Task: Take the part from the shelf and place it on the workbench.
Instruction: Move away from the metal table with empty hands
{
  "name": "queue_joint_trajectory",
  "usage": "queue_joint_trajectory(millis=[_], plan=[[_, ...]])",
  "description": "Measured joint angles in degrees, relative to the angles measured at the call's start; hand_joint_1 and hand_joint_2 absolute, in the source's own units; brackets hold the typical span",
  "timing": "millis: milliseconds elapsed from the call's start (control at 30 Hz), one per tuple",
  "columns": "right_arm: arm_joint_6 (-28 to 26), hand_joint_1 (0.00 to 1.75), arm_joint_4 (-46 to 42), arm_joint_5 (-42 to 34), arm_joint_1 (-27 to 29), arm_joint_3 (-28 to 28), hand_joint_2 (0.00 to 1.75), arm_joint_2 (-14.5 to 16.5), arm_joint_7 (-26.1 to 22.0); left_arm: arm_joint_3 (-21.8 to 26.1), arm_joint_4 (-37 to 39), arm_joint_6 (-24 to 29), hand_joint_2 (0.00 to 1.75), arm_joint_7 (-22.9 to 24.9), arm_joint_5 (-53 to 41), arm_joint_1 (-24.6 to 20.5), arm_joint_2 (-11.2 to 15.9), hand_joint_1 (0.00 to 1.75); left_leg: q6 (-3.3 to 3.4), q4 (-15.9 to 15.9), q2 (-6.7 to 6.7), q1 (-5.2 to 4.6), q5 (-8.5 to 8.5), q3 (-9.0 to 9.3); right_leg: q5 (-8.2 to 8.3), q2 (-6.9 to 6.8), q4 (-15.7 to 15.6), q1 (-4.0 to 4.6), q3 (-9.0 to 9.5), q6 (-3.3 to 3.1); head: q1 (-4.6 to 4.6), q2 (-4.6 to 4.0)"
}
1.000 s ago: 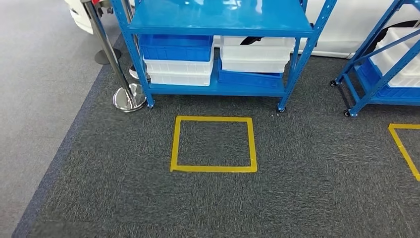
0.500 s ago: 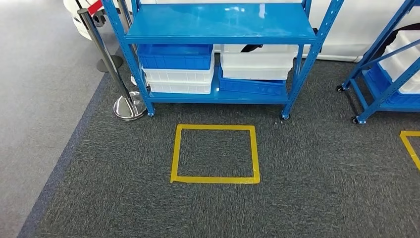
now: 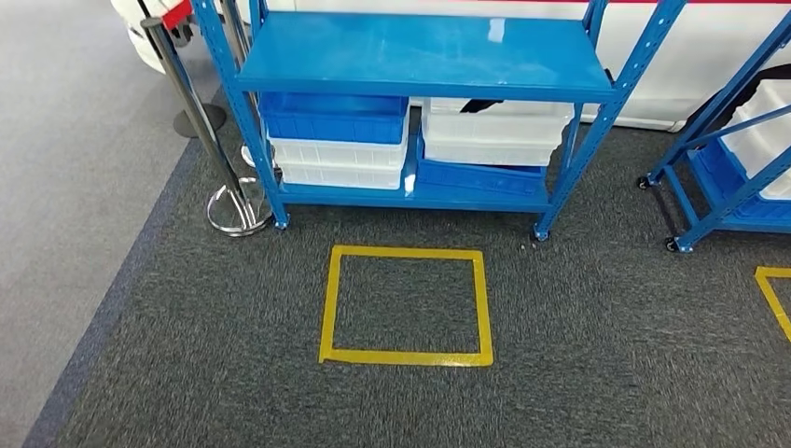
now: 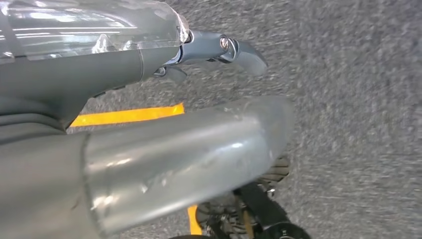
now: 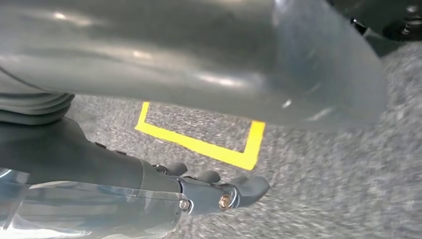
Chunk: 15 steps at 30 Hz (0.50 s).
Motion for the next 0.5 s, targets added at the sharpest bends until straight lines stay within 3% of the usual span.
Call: queue_joint_trajectory(millis=[100,133,167,200,267,300,333,433,500], plan=[[0.06,0.0,0.0,0.0,0.01,0.0,0.0,0.03,-0.05,0.0,0.0,0.0,0.0,-0.01,0.0,-0.08,0.0,0.0,0.49,-0.09,-0.2,-0.22,-1.38,1.48,-4.36,0.01,8.11,0.09,-6.87,0.14,0.09,0.0],[0.08,0.0,0.0,0.0,0.11,0.0,0.0,0.03,-0.05,0.0,0.0,0.0,0.0,0.01,-0.01,-0.05,-0.01,0.0,0.51,-0.09,-0.34,-0.34,-2.02,2.22,-5.12,0.01,8.51,0.13,-8.32,0.06,0.1,0.0],[0.09,0.0,0.0,0.0,0.23,0.0,0.0,0.03,-0.05,0.01,0.0,0.0,0.0,0.03,-0.01,0.0,-0.01,0.0,0.49,-0.1,-0.48,-0.47,-2.67,3.07,-4.71,0.01,7.42,0.23,-9.03,-0.12,0.11,0.0],[0.09,0.0,0.0,0.0,0.38,0.0,0.0,0.02,-0.05,0.01,0.0,0.0,0.0,0.05,-0.02,0.03,-0.01,0.0,0.45,-0.13,-0.58,-0.6,-3.35,3.96,-2.71,0.01,4.93,0.42,-9.13,-0.52,0.14,0.0],[0.08,0.0,0.0,0.0,0.69,-0.06,0.0,-0.12,-0.05,0.03,0.05,-0.02,0.0,0.12,-0.06,0.08,-0.16,0.0,0.21,-0.19,-0.79,-0.83,-4.72,5.38,4.0,0.26,-1.24,1.16,-8.85,-1.79,0.19,0.0],[0.07,0.0,0.0,0.0,0.73,-0.1,0.0,-0.18,-0.04,0.04,0.08,-0.04,0.0,0.15,-0.08,0.01,-0.23,0.0,-0.01,-0.3,-0.89,-0.94,-5.4,5.89,6.54,0.48,-3.34,1.49,-8.62,-2.29,0.15,0.0],[0.07,0.0,0.0,0.0,0.75,-0.14,0.0,-0.24,-0.03,0.04,0.11,-0.05,0.0,0.17,-0.11,-0.06,-0.31,0.0,-0.28,-0.25,-1.01,-1.01,-5.82,6.46,7.95,0.7,-4.59,1.69,-8.42,-2.59,0.11,0.0],[0.07,0.0,0.0,0.01,0.64,-0.15,0.0,-0.06,-0.04,0.05,0.08,-0.1,0.0,0.19,-0.15,-0.23,-0.19,0.0,-1.07,1.22,-1.04,-1.16,-5.75,7.33,7.66,0.83,-5.87,1.37,-6.48,-2.96,0.04,0.0],[0.02,0.0,0.0,0.03,0.55,-0.17,0.0,0.12,-0.05,0.05,0.06,-0.16,0.0,0.2,-0.19,-0.34,-0.13,0.0,-1.64,6.0,-0.82,-0.98,-6.03,4.87,7.04,0.72,-6.44,1.02,-4.9,-3.43,-0.04,0.0]])
